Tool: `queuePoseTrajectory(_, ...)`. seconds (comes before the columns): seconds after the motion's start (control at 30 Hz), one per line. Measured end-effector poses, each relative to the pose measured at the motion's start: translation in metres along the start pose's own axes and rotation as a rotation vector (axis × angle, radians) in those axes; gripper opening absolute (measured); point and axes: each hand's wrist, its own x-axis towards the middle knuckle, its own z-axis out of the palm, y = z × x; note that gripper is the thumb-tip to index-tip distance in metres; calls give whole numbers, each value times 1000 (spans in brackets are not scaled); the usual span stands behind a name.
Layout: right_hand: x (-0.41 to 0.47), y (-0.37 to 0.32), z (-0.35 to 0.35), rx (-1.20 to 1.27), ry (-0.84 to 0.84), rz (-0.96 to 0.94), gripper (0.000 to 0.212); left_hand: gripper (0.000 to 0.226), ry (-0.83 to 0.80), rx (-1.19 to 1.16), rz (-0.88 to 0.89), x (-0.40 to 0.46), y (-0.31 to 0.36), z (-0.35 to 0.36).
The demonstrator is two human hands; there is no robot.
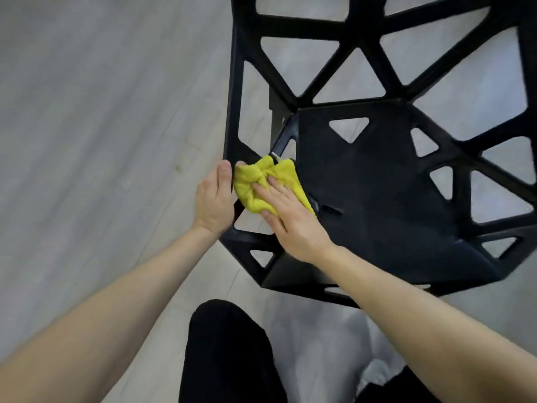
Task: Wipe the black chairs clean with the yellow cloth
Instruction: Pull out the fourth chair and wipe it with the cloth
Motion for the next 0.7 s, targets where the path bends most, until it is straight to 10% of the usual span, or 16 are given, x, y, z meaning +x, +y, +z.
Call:
queuePoseTrajectory(0.43, -48, -91, 14, 304, 158, 511, 34, 67, -208, -16, -79, 7, -13, -7)
queuePoseTrajectory(0.7, -105, -158, 112, 175, 316, 495, 41, 48, -758, 113, -159, 50, 6, -62)
